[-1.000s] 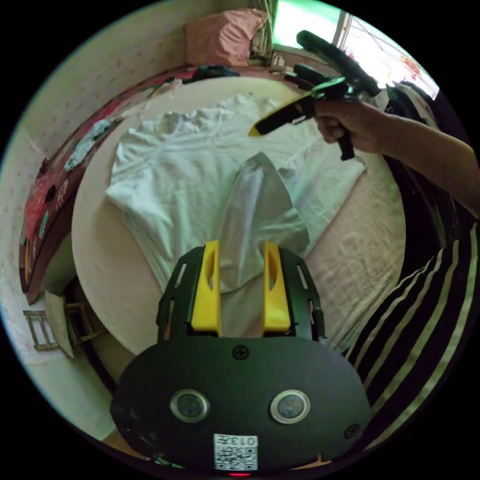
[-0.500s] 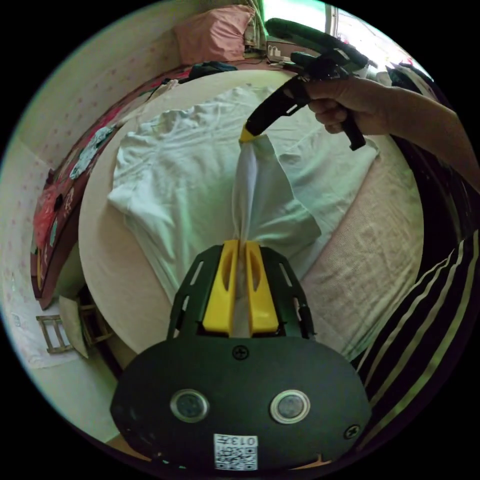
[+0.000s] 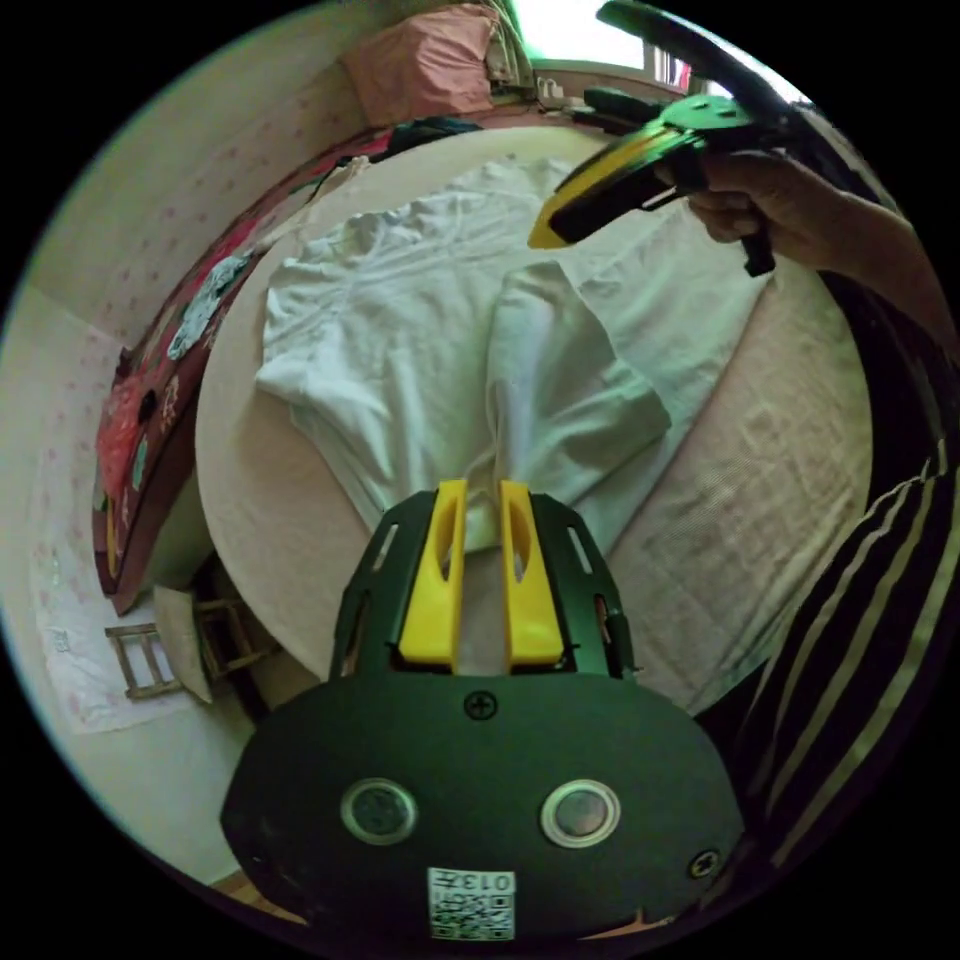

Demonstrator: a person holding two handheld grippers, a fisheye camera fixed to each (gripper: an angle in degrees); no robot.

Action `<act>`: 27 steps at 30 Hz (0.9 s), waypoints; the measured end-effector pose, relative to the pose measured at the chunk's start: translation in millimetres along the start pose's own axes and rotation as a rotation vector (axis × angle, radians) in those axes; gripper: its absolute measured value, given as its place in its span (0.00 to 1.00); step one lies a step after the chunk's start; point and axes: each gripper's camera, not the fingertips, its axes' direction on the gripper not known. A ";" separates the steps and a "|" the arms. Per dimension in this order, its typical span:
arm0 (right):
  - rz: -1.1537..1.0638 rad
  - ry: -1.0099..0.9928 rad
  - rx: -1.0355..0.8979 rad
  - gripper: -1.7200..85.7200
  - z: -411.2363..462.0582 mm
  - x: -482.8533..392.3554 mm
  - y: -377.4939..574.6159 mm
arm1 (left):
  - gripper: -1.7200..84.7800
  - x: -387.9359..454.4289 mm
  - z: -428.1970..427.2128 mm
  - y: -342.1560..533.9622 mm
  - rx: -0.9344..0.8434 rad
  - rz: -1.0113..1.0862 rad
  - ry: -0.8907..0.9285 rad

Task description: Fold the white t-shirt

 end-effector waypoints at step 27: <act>0.388 0.242 -0.125 0.02 -62.7 180.4 59.6 | 0.10 -198.0 11.6 -64.2 -0.049 -0.280 0.111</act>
